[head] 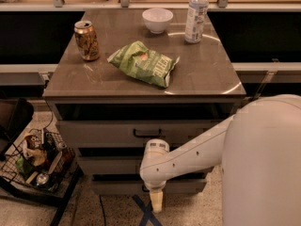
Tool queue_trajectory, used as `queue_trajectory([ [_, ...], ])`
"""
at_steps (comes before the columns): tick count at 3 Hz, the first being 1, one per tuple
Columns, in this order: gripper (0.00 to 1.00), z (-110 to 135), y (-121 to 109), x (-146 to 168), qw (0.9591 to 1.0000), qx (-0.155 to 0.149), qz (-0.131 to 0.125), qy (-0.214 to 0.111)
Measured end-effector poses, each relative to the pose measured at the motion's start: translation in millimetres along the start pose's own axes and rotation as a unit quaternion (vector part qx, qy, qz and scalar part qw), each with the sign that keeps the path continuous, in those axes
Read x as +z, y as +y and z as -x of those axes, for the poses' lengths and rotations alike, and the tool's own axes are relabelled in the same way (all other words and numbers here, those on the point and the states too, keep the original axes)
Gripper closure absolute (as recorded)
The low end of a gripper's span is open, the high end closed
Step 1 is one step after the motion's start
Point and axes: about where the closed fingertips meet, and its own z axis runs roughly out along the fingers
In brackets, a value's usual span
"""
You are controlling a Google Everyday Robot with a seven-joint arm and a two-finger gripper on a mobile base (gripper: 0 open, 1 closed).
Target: Open middle drawer
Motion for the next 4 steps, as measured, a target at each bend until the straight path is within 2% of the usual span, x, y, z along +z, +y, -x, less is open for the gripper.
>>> queue_trajectory([
  [1,0.00,4.0,0.2,6.3,0.9999,-0.008,0.006,-0.004],
  [2,0.16,3.9,0.9,7.2,0.9999,-0.009,0.007,-0.004],
  [4,0.62,3.3,2.5,8.7,0.9999,-0.009,0.009,-0.003],
])
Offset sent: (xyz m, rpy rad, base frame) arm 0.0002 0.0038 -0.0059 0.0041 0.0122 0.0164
